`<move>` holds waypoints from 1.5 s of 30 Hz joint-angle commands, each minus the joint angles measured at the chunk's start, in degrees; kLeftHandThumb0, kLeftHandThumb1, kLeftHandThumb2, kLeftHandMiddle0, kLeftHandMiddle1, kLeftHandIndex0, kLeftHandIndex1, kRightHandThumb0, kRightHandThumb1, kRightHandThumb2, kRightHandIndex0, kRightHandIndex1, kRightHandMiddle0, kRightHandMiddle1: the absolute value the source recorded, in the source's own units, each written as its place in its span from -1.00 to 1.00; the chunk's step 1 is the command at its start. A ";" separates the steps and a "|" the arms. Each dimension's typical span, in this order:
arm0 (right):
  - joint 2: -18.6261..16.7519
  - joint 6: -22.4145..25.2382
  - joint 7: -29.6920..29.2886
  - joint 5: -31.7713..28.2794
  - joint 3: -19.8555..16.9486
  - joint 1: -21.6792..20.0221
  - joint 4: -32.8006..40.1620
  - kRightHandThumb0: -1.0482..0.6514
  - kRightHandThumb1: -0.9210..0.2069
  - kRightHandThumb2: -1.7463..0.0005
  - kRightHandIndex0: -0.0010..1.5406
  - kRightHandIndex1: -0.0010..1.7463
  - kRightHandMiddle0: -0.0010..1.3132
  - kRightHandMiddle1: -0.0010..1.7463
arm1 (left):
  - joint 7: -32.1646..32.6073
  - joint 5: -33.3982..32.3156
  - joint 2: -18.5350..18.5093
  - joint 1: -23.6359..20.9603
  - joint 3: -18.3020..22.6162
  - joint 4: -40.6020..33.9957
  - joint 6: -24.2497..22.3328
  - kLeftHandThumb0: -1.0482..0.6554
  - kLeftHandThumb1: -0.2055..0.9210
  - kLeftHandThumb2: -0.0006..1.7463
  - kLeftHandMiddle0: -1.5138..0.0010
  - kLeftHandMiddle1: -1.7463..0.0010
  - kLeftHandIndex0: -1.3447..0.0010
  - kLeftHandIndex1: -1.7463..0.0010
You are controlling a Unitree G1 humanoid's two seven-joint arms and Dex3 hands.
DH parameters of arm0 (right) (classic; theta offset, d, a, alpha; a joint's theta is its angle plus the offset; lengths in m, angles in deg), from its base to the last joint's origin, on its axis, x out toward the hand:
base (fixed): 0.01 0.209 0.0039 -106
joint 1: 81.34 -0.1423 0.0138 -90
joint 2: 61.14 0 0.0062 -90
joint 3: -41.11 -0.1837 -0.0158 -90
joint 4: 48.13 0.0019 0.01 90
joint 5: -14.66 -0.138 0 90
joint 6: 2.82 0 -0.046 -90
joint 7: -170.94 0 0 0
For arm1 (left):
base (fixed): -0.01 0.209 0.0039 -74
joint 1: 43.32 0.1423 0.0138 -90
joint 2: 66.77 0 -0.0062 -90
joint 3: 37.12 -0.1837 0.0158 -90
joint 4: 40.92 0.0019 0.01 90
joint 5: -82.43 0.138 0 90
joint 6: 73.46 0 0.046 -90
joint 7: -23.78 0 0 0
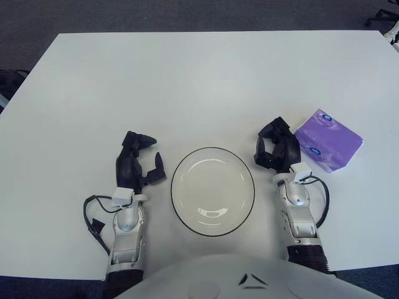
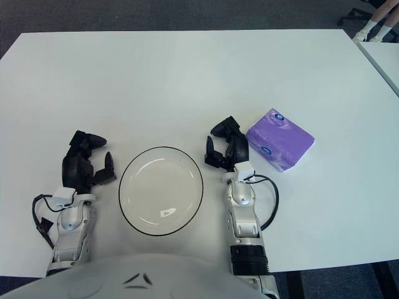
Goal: Put the tissue paper into the plate.
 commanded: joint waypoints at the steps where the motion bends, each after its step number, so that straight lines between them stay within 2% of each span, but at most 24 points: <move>1: 0.06 5.54 -0.11 0.02 -0.05 4.92 -3.92 -0.29 -0.13 -0.36 0.21 1.00 -0.20 1.00 | -0.62 -0.66 0.11 2.90 0.16 3.52 -3.81 0.22 -0.16 0.58 0.13 -0.96 0.38 -1.00; 16: -0.08 6.52 -0.80 0.60 0.07 5.08 -2.50 -0.29 -0.12 -0.36 0.19 1.00 -0.20 1.00 | -0.11 -0.13 0.20 2.70 -0.01 4.11 -2.78 0.22 -0.17 0.60 0.13 -0.98 0.37 -1.00; 24: 0.39 3.09 -1.66 3.36 1.67 7.63 5.36 -0.30 -0.08 -0.39 0.21 1.00 -0.18 1.00 | -0.03 0.06 0.33 2.71 -0.14 4.02 -2.93 0.22 -0.19 0.61 0.12 -0.99 0.37 -1.00; 26: 0.36 0.91 -2.25 4.55 2.14 8.06 6.54 -0.30 -0.10 -0.38 0.20 1.00 -0.18 1.00 | -0.03 0.07 0.38 2.73 -0.14 3.96 -3.05 0.22 -0.19 0.62 0.12 -0.99 0.37 -1.00; 29: 1.79 -7.34 -3.94 7.45 2.16 7.31 4.06 -0.29 -0.13 -0.35 0.20 1.00 -0.21 1.00 | -0.06 0.23 0.29 2.73 -0.16 4.05 -3.11 0.22 -0.21 0.64 0.11 -1.00 0.36 -1.00; 32: 3.12 -12.05 -4.81 9.31 1.93 6.58 3.15 -0.28 -0.16 -0.32 0.20 1.00 -0.23 1.00 | -0.04 0.36 0.23 2.71 -0.15 4.10 -3.24 0.22 -0.25 0.66 0.09 -1.00 0.33 -1.00; 39: 8.31 -24.32 -4.78 10.77 -0.67 2.66 0.48 -0.27 -0.20 -0.30 0.21 1.00 -0.25 1.00 | -0.01 0.16 0.41 2.58 -0.13 4.09 -3.71 0.22 -0.21 0.63 0.11 -0.99 0.36 -1.00; 45: 10.27 -34.58 -6.49 11.87 -2.15 -0.67 -3.15 -0.28 -0.17 -0.32 0.19 1.00 -0.24 1.00 | -0.13 -0.18 0.72 2.49 -0.13 3.70 -4.28 0.22 -0.18 0.61 0.13 -1.00 0.37 -1.00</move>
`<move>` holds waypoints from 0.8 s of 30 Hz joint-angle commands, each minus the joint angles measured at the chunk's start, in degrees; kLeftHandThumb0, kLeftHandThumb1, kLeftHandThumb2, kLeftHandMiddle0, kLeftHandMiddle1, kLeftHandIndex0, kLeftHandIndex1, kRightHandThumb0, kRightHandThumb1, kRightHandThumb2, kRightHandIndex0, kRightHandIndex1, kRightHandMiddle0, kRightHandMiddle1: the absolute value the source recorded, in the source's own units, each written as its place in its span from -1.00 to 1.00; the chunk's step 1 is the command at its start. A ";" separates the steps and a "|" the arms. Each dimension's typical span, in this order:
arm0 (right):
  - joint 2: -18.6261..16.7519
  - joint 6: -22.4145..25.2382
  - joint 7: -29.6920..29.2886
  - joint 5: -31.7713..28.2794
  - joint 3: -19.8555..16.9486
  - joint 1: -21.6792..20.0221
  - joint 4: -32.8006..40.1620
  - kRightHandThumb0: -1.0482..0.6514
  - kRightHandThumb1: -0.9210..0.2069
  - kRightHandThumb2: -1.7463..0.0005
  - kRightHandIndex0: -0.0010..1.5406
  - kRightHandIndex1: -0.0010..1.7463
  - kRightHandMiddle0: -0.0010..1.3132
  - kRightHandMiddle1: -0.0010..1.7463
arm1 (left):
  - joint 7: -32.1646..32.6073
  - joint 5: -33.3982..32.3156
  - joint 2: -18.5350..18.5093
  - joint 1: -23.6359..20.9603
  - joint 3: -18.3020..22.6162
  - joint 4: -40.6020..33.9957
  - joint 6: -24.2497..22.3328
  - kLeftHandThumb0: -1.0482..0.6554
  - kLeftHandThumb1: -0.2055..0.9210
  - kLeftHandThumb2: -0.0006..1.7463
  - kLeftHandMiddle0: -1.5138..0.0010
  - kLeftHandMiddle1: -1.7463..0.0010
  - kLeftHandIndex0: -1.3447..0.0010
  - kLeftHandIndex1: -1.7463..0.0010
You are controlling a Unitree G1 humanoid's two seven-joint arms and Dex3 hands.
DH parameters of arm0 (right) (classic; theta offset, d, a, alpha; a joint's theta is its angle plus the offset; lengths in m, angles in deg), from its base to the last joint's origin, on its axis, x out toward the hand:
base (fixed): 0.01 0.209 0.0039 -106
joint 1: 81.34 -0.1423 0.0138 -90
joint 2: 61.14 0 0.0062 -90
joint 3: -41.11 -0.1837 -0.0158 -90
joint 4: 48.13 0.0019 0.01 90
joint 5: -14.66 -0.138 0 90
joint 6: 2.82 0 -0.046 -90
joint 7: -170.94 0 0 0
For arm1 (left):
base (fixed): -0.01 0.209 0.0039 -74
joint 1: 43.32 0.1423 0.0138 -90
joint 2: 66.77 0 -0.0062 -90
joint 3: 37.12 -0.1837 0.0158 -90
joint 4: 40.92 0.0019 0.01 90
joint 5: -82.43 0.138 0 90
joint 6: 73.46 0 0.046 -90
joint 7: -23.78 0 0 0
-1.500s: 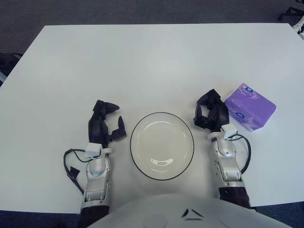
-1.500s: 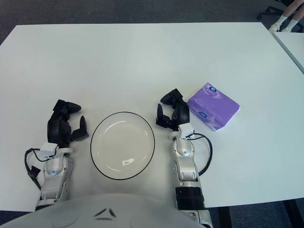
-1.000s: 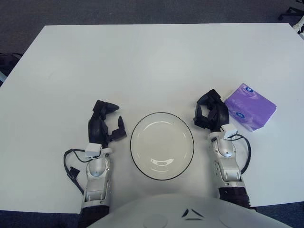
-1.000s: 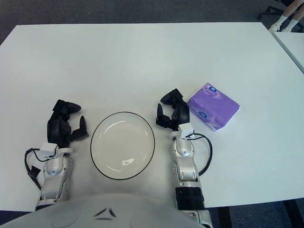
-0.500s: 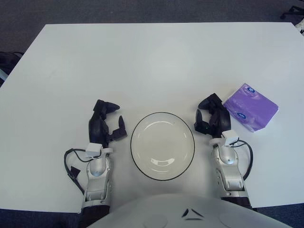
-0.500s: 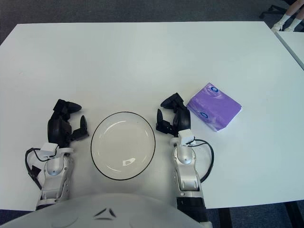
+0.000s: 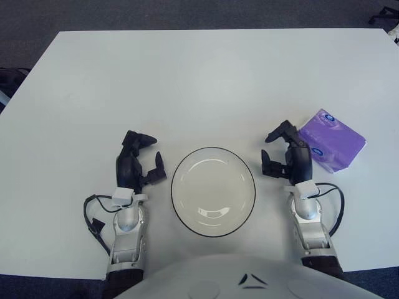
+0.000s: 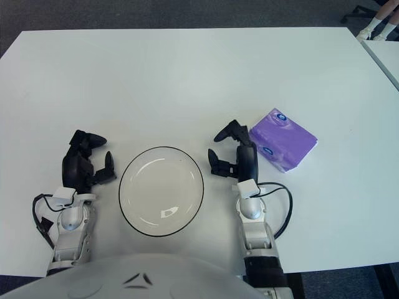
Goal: Put the tissue paper into the plate.
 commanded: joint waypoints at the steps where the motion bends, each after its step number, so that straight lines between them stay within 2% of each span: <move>1: 1.18 -5.98 -0.71 0.47 -1.05 -1.84 -1.59 -0.28 -0.16 -0.33 0.18 1.00 -0.23 1.00 | -0.23 -0.47 0.32 2.67 -0.02 3.44 -5.02 0.22 -0.18 0.61 0.14 -1.00 0.37 -1.00; 7: 3.27 -12.13 0.09 -1.78 -2.69 -4.71 -3.15 -0.29 -0.13 -0.36 0.09 0.99 -0.21 1.00 | -2.79 -3.63 0.17 2.63 0.26 3.68 -3.83 0.22 -0.26 0.67 0.09 -1.00 0.32 -1.00; 8: 3.59 -12.78 0.35 -2.36 -2.90 -4.97 -3.52 -0.28 -0.17 -0.32 0.04 0.96 -0.24 1.00 | -3.12 -3.96 0.08 2.62 0.25 3.78 -3.61 0.22 -0.30 0.70 0.07 -1.00 0.29 -1.00; 10: 5.53 -14.89 0.86 -5.24 -4.72 -9.00 -8.22 -0.25 -0.37 -0.16 -0.09 0.88 -0.36 1.00 | -4.07 -4.66 -0.20 2.63 0.23 3.97 -3.07 0.22 -0.37 0.75 0.03 -1.00 0.26 -1.00; 12: 9.30 -19.44 1.37 -9.65 -8.28 -16.81 -20.80 -0.23 -0.55 -0.01 -0.21 0.80 -0.47 1.00 | -4.61 -5.05 -0.35 2.63 0.25 4.04 -2.81 0.22 -0.40 0.77 0.01 -1.00 0.23 -0.99; 14: 10.76 -22.80 -0.03 -10.06 -10.73 -21.46 -28.25 -0.20 -0.80 0.22 -0.44 0.64 -0.60 1.00 | -4.78 -5.25 -0.39 2.64 0.29 4.07 -2.70 0.22 -0.42 0.78 -0.01 -1.00 0.22 -0.99; 16: 11.02 -23.34 -1.29 -9.68 -12.15 -23.18 -29.93 -0.19 -0.90 0.30 -0.56 0.57 -0.65 1.00 | -4.71 -5.25 -0.39 2.66 0.29 4.10 -2.62 0.22 -0.43 0.79 -0.02 -1.00 0.21 -0.98; 18: 10.78 -20.36 -2.63 -9.86 -14.49 -20.93 -24.46 -0.19 -0.95 0.35 -0.74 0.45 -0.68 1.00 | -4.55 -5.18 -0.37 2.70 0.28 4.03 -2.58 0.22 -0.44 0.79 -0.02 -1.00 0.20 -0.98; 20: 9.08 -19.72 -4.49 -10.07 -16.72 -19.87 -22.06 -0.18 -0.98 0.37 -0.89 0.29 -0.70 1.00 | -4.40 -4.95 -0.38 2.76 0.25 3.95 -2.58 0.22 -0.44 0.80 -0.02 -1.00 0.20 -0.98; 23: 8.68 -27.84 -3.21 -16.13 -18.02 -24.81 -33.02 -0.18 -0.99 0.39 -0.96 0.08 -0.72 1.00 | -4.57 -5.02 -0.43 2.75 0.24 3.85 -2.76 0.22 -0.45 0.80 -0.03 -1.00 0.20 -0.98; 24: 8.63 -29.98 -2.59 -17.09 -18.01 -25.91 -35.44 -0.26 -0.99 0.33 -0.97 0.02 -0.77 0.91 | -4.67 -5.12 -0.43 2.72 0.26 3.85 -2.81 0.22 -0.45 0.80 -0.03 -1.00 0.20 -0.98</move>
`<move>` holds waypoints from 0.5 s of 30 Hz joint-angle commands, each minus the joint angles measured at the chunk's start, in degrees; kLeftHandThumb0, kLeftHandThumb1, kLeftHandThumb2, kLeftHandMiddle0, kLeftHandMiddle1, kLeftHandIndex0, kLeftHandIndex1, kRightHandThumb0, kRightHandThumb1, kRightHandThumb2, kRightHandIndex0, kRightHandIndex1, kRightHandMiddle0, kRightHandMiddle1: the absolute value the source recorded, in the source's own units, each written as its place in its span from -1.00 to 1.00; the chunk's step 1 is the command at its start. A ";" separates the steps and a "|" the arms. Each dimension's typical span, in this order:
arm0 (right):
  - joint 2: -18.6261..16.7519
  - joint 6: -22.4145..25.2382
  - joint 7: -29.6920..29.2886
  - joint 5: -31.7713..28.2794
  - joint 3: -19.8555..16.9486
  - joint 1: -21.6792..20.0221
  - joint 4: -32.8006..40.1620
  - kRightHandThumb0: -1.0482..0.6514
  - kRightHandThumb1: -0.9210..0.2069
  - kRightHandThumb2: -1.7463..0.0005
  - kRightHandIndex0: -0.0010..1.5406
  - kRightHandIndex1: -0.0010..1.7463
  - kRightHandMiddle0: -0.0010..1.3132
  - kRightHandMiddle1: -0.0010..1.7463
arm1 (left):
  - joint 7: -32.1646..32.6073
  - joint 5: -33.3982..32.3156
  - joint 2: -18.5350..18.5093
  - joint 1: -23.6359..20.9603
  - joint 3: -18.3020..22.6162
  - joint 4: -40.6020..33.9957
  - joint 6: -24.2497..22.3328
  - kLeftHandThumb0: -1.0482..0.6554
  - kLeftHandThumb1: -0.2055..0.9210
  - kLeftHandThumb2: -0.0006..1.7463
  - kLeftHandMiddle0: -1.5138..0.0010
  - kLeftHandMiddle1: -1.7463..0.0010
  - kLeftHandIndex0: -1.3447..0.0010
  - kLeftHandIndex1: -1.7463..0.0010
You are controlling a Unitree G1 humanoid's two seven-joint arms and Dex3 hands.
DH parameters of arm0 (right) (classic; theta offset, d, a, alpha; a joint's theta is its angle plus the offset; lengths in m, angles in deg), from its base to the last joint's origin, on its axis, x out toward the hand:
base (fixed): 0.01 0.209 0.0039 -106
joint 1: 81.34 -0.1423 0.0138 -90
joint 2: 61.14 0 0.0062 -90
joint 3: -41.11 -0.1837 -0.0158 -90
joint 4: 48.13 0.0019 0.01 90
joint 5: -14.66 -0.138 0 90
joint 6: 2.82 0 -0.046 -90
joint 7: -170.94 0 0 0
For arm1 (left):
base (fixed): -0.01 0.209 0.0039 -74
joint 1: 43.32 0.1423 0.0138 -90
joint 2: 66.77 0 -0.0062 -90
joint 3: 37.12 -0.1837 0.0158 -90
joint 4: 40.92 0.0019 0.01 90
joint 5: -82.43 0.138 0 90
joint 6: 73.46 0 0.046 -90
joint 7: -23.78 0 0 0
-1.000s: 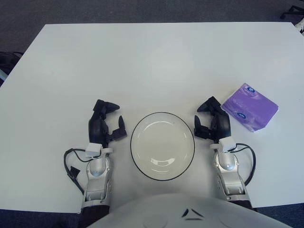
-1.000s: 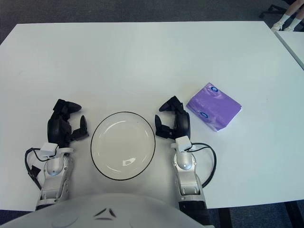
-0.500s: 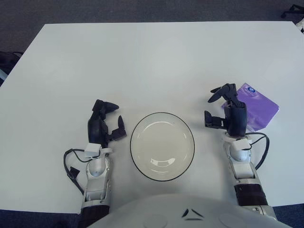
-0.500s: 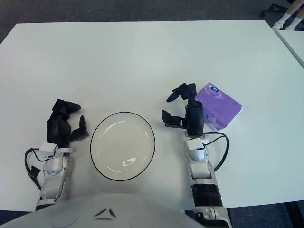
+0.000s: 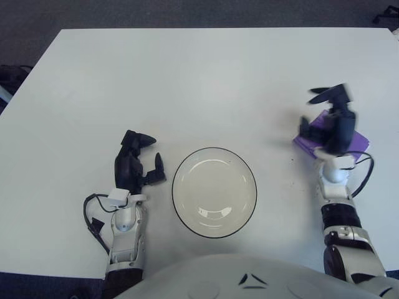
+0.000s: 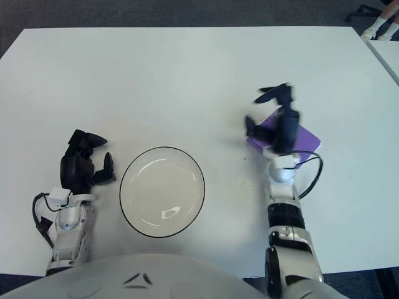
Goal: Put the tissue paper into the plate.
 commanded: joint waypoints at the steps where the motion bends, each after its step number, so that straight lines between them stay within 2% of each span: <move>1: -0.51 -7.51 1.27 -4.31 -1.24 -2.11 -8.21 -0.38 -0.97 0.23 -0.98 -0.08 -0.85 0.78 | -0.76 -0.68 0.09 2.77 -0.17 3.70 -4.16 0.22 -0.45 0.80 -0.03 -1.00 0.20 -0.98; 2: -0.24 -8.85 1.92 -4.68 -1.22 -2.52 -9.27 -0.46 -0.97 0.17 -0.99 -0.17 -0.91 0.65 | -0.81 -0.78 0.11 2.75 -0.16 3.70 -4.20 0.22 -0.45 0.80 -0.03 -1.00 0.21 -0.98; 4: 1.32 -11.20 3.39 -5.59 -1.57 -3.41 -12.47 -0.54 -0.97 0.12 -0.99 -0.25 -0.95 0.54 | -0.86 -0.90 0.14 2.72 -0.14 3.67 -4.27 0.22 -0.45 0.80 -0.03 -1.00 0.21 -0.99; 6: 4.22 -11.29 2.73 -1.87 -3.88 -5.89 -14.02 -0.63 -0.98 0.04 -1.00 -0.39 -0.98 0.30 | -0.95 -1.22 0.24 2.65 -0.05 3.61 -4.35 0.22 -0.44 0.80 -0.03 -1.00 0.21 -0.99; 8: 5.23 -11.73 1.70 1.32 -5.86 -7.28 -15.11 -0.70 -0.99 -0.05 -1.00 -0.57 -0.99 0.03 | -1.05 -1.43 0.26 2.64 -0.03 3.57 -4.38 0.22 -0.42 0.79 -0.02 -1.00 0.23 -1.00; 9: 6.63 -10.79 0.28 3.37 -7.20 -8.14 -15.89 -0.71 -0.99 -0.06 -1.00 -0.60 -0.99 -0.02 | -1.16 -1.57 0.26 2.71 -0.10 3.51 -4.34 0.22 -0.42 0.79 -0.01 -1.00 0.23 -1.00; 11: 8.65 -9.33 -1.92 6.52 -9.10 -9.42 -17.02 -0.74 -1.00 -0.13 -1.00 -0.74 -1.00 -0.23 | -1.34 -1.81 0.19 2.78 -0.19 3.38 -4.36 0.22 -0.38 0.76 0.01 -1.00 0.26 -1.00; 15: 9.59 -9.05 -4.41 9.77 -10.27 -10.25 -18.13 -0.76 -1.00 -0.18 -1.00 -0.83 -1.00 -0.37 | -1.26 -1.81 0.19 2.86 -0.18 3.22 -4.65 0.22 -0.39 0.77 0.01 -1.00 0.25 -1.00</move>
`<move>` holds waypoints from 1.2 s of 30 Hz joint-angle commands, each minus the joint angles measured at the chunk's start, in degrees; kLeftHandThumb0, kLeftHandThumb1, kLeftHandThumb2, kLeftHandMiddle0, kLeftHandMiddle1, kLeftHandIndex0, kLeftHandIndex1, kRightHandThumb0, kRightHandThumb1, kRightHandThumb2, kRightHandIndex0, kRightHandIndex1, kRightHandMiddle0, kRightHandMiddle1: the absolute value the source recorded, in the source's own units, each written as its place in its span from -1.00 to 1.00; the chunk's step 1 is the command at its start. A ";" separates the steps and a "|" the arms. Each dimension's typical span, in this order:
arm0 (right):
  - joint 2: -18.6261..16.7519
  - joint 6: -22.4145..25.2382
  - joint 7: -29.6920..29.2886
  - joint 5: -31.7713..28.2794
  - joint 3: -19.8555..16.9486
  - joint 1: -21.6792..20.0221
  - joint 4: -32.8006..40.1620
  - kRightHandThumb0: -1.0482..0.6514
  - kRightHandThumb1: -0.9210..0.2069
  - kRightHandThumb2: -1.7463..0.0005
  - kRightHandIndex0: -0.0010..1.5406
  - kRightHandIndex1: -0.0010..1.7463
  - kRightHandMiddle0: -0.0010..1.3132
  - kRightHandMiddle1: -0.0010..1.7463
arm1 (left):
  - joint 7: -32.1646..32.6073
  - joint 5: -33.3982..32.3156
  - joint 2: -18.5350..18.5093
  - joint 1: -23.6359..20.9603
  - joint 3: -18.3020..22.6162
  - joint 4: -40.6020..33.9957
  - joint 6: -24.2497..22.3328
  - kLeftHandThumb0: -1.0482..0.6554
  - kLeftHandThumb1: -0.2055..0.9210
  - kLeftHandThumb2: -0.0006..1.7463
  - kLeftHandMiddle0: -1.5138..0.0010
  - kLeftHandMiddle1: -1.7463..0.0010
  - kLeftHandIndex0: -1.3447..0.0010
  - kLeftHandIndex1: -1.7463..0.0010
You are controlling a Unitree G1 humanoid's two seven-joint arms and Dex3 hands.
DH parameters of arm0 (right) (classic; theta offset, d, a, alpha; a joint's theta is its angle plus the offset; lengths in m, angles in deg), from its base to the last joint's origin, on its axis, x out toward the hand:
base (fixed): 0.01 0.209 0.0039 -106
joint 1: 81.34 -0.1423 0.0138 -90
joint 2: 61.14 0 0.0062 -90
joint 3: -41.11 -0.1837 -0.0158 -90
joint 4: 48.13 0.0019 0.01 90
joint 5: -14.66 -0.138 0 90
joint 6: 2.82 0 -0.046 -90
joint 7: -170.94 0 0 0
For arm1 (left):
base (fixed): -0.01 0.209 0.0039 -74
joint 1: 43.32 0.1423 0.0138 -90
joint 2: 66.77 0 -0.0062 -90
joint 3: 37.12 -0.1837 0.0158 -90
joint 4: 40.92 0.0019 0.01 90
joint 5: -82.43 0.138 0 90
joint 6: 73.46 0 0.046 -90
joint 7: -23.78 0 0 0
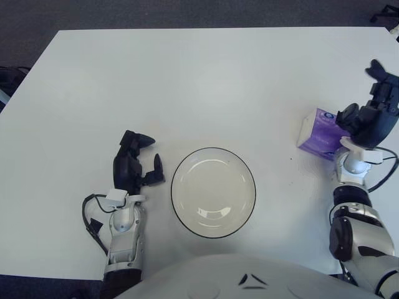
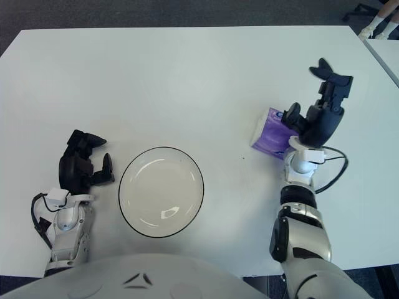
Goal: Put the tissue paper into the plate.
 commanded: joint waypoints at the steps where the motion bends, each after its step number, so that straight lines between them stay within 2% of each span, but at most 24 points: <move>1: 1.45 -0.26 -2.71 2.62 -1.75 -0.49 -1.21 -0.76 -1.00 -0.18 -1.00 -0.84 -1.00 -0.38 | -0.22 -0.25 0.19 2.94 -0.10 3.08 -4.52 0.22 -0.39 0.77 0.01 -1.00 0.24 -1.00; 13: 2.30 -0.70 -6.57 5.46 -1.22 -0.55 -2.02 -0.76 -1.00 -0.19 -1.00 -0.86 -1.00 -0.41 | -0.20 0.27 -0.03 3.24 -0.39 2.93 -4.07 0.22 -0.38 0.76 0.02 -1.00 0.24 -0.99; 36: 3.09 -0.44 -8.78 6.32 0.02 -0.83 -2.63 -0.76 -1.00 -0.19 -1.00 -0.86 -1.00 -0.41 | -2.13 -0.62 -1.25 2.25 -0.61 4.00 -3.82 0.22 -0.45 0.78 -0.03 -1.00 0.16 -0.93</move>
